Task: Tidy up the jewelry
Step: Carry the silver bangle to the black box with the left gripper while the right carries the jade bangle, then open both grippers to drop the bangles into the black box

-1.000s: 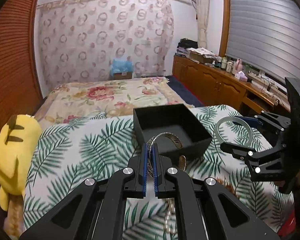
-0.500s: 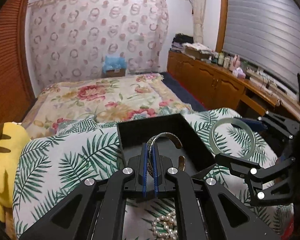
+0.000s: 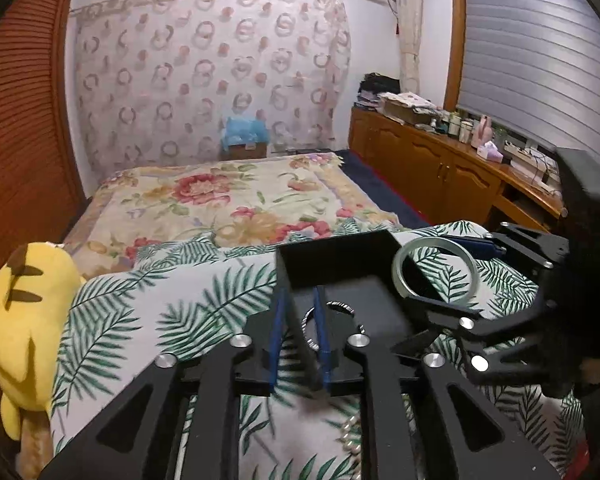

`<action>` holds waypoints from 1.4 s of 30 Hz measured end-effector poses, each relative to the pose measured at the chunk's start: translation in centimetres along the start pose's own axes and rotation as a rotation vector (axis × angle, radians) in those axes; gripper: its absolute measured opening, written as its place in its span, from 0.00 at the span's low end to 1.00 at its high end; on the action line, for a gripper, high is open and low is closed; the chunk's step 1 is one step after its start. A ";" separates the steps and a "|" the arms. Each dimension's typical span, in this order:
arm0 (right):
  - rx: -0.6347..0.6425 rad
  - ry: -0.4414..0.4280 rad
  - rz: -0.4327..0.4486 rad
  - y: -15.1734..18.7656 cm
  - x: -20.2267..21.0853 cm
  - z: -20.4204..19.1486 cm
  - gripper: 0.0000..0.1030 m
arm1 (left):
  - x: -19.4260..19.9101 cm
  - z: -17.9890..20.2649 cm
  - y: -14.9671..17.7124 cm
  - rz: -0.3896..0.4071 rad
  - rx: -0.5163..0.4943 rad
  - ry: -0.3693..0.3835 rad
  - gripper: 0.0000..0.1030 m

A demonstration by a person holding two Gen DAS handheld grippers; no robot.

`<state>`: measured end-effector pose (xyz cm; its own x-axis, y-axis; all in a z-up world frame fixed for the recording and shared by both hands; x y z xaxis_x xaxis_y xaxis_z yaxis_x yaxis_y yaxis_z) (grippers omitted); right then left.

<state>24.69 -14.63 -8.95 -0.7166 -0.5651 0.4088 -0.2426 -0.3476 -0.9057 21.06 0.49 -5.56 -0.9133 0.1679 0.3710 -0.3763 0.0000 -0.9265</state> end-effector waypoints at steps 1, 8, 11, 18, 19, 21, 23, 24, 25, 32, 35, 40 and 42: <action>0.001 -0.005 -0.007 0.1 -0.3 -0.1 0.72 | 0.5 -0.3 0.2 0.003 0.001 -0.006 0.20; 0.019 -0.025 -0.068 1.0 -2.9 -1.7 0.72 | 2.3 -1.5 1.2 0.011 -0.009 -0.027 0.60; 0.012 -0.027 -0.074 1.2 -3.5 -1.9 0.73 | 2.8 -1.7 1.6 0.016 -0.004 -0.026 0.76; -0.027 -0.032 -0.043 0.4 -2.2 -1.3 0.75 | 3.5 -1.9 3.1 0.005 -0.015 -0.024 0.87; -0.033 -0.036 -0.035 0.3 -1.5 -1.3 0.75 | 3.7 -1.8 3.4 0.000 -0.018 -0.020 0.88; -0.040 -0.039 -0.024 0.3 -0.1 -1.2 0.75 | 3.9 -1.5 4.1 -0.017 -0.033 -0.015 0.91; -0.043 -0.049 -0.018 0.5 1.3 -1.3 0.73 | 4.1 -1.2 4.7 -0.021 -0.054 -0.014 0.92; -0.043 -0.055 -0.021 0.8 2.0 -1.4 0.68 | 4.2 -1.1 5.1 -0.024 -0.060 -0.014 0.92; -0.042 -0.058 -0.024 1.0 2.6 -1.4 0.67 | 4.3 -1.1 5.4 -0.034 -0.060 -0.014 0.92; -0.074 -0.094 -0.072 4.6 6.4 -1.6 0.45 | 4.0 -0.5 7.8 -0.127 -0.067 0.016 0.92; -0.068 -0.116 -0.098 6.2 7.4 -2.2 0.31 | 3.8 -0.1 8.8 -0.159 -0.088 0.022 0.92; -0.063 -0.152 -0.136 8.3 8.4 -3.4 0.19 | 3.5 0.7 10.2 -0.213 -0.115 0.042 0.92; -0.060 -0.162 -0.154 9.0 8.8 -3.8 0.15 | 3.5 0.8 10.6 -0.230 -0.121 0.047 0.92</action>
<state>13.78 -19.89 -13.92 -0.5547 -0.6237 0.5508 -0.3827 -0.3965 -0.8344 13.79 0.26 -14.01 -0.7965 0.1952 0.5723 -0.5496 0.1609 -0.8198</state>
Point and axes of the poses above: each gripper's, at about its wrist camera, not at the fingertips, and x roughly against the way its jaws point, z to its right, y to its underside, the point moved 7 cm from there along -x, roughly the way its jaws point, and after that the axes turned 14 degrees about z, right-handed, at the moved point
